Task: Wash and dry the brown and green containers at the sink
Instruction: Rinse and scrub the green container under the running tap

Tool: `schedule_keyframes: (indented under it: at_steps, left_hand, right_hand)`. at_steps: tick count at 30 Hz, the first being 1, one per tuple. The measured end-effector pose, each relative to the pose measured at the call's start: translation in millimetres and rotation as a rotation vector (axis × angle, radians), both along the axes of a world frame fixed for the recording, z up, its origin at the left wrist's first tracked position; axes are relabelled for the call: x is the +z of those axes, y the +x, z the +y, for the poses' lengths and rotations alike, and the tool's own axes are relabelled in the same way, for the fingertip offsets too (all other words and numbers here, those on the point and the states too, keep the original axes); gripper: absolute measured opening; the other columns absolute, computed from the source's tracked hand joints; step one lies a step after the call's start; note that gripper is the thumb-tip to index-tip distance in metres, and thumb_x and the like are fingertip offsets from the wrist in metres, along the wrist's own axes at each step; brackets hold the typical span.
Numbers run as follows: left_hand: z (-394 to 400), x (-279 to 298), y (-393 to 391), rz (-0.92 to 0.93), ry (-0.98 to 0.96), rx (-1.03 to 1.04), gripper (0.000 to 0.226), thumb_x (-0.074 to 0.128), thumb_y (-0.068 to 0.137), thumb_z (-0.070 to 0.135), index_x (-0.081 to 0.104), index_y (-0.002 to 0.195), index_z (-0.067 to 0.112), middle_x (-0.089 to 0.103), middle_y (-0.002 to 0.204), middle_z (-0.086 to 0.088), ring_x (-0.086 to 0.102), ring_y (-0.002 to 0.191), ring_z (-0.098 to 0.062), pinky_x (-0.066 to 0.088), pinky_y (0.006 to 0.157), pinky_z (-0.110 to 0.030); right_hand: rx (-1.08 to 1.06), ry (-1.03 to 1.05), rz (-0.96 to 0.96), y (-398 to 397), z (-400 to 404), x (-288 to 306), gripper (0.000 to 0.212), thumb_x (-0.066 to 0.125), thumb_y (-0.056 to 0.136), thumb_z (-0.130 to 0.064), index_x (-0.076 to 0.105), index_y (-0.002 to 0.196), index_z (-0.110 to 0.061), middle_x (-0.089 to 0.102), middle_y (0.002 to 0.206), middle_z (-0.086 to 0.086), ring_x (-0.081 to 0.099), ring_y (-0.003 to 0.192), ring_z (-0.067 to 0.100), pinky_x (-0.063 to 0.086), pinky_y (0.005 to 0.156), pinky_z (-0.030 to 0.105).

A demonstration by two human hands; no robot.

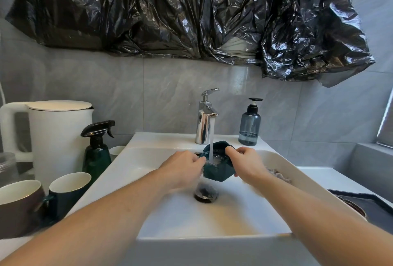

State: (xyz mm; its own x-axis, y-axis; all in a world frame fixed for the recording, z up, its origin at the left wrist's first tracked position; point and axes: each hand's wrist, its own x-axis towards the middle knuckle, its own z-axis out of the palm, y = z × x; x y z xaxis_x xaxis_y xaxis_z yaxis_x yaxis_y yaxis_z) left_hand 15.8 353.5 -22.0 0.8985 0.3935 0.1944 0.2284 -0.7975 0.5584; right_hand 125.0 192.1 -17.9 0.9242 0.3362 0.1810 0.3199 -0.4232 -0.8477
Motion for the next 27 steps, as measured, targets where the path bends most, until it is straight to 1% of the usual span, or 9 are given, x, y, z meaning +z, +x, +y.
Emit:
schedule_keyframes:
  at_steps: [5, 11, 13, 15, 17, 19, 22, 24, 27]
  left_hand:
    - [-1.6, 3.8, 1.0, 0.006, -0.049, 0.006, 0.043, 0.038, 0.096, 0.050, 0.064, 0.092, 0.017, 0.074, 0.095, -0.002, 0.058, 0.065, -0.024, 0.060, 0.082, -0.044]
    - [-0.5, 2.1, -2.2, 0.078, -0.037, 0.024, 0.030, 0.039, 0.088, 0.038, 0.064, 0.102, 0.026, 0.073, 0.091, -0.003, 0.071, 0.085, -0.029, 0.063, 0.084, -0.046]
    - [1.8, 1.9, -1.8, 0.072, -0.073, 0.033, 0.031, 0.041, 0.082, 0.033, 0.066, 0.100, 0.027, 0.074, 0.087, -0.003, 0.074, 0.083, -0.028, 0.065, 0.080, -0.046]
    - [2.6, 2.2, -1.1, 0.065, -0.127, 0.047, 0.028, 0.044, 0.080, 0.027, 0.067, 0.096, 0.026, 0.074, 0.078, -0.002, 0.072, 0.068, -0.025, 0.063, 0.065, -0.036]
    - [2.3, 2.4, -0.3, 0.064, -0.169, 0.065, 0.024, 0.046, 0.082, 0.022, 0.066, 0.095, 0.027, 0.072, 0.070, 0.000, 0.064, 0.056, -0.021, 0.049, 0.053, -0.024]
    - [2.3, 2.4, 1.2, 0.060, -0.202, 0.086, 0.024, 0.047, 0.083, 0.020, 0.066, 0.096, 0.026, 0.070, 0.070, -0.001, 0.060, 0.056, -0.020, 0.042, 0.051, -0.020]
    - [0.8, 4.5, 1.4, 0.060, -0.208, 0.104, 0.026, 0.048, 0.079, 0.019, 0.069, 0.095, 0.023, 0.070, 0.079, 0.000, 0.062, 0.069, -0.021, 0.045, 0.054, -0.024]
    - [1.4, 5.3, 2.3, 0.062, -0.169, 0.123, 0.031, 0.048, 0.069, 0.023, 0.069, 0.092, 0.022, 0.072, 0.086, 0.000, 0.067, 0.084, -0.025, 0.054, 0.067, -0.030]
    - [2.9, 4.2, 4.6, 0.045, -0.032, 0.164, 0.022, 0.052, 0.075, 0.021, 0.065, 0.093, 0.021, 0.069, 0.092, 0.001, 0.065, 0.092, -0.028, 0.047, 0.067, -0.030]
  right_hand:
    - [0.081, -0.066, -0.017, -4.6, 2.6, -1.7, 0.037, 0.048, 0.099, -0.035, 0.066, 0.093, -0.004, 0.072, 0.066, 0.015, 0.058, 0.060, 0.019, 0.039, 0.057, 0.028]
    - [0.218, -0.187, 0.004, -9.8, 5.7, -3.3, 0.039, 0.041, 0.103, -0.029, 0.066, 0.082, -0.007, 0.072, 0.063, 0.012, 0.060, 0.059, 0.016, 0.041, 0.057, 0.027]
    - [0.251, -0.181, 0.002, -11.6, 5.8, -3.3, 0.038, 0.041, 0.102, -0.026, 0.063, 0.079, -0.007, 0.074, 0.069, 0.018, 0.059, 0.060, 0.016, 0.042, 0.057, 0.027]
    - [0.262, -0.167, -0.009, -12.2, 5.1, -3.0, 0.037, 0.041, 0.102, -0.025, 0.063, 0.078, -0.007, 0.074, 0.072, 0.021, 0.060, 0.059, 0.016, 0.041, 0.057, 0.026]
    - [0.267, -0.156, -0.012, -12.2, 4.4, -2.9, 0.037, 0.042, 0.102, -0.025, 0.064, 0.078, -0.007, 0.074, 0.071, 0.019, 0.061, 0.060, 0.017, 0.041, 0.056, 0.026]
    - [0.271, -0.151, -0.010, -12.4, 4.4, -2.6, 0.037, 0.041, 0.102, -0.025, 0.064, 0.078, -0.008, 0.075, 0.072, 0.017, 0.062, 0.063, 0.018, 0.042, 0.058, 0.026]
    - [0.269, -0.148, -0.005, -12.5, 6.1, -3.0, 0.036, 0.042, 0.102, -0.026, 0.065, 0.080, -0.009, 0.076, 0.073, 0.014, 0.063, 0.066, 0.017, 0.043, 0.059, 0.026]
    - [0.260, -0.141, -0.004, -12.9, 6.6, -3.4, 0.035, 0.043, 0.102, -0.025, 0.066, 0.082, -0.009, 0.075, 0.073, 0.011, 0.061, 0.063, 0.013, 0.042, 0.053, 0.018]
    - [0.272, -0.135, -0.008, -15.0, 6.5, -3.3, 0.031, 0.044, 0.102, -0.020, 0.069, 0.089, -0.006, 0.075, 0.072, 0.009, 0.060, 0.057, 0.005, 0.041, 0.049, 0.012]
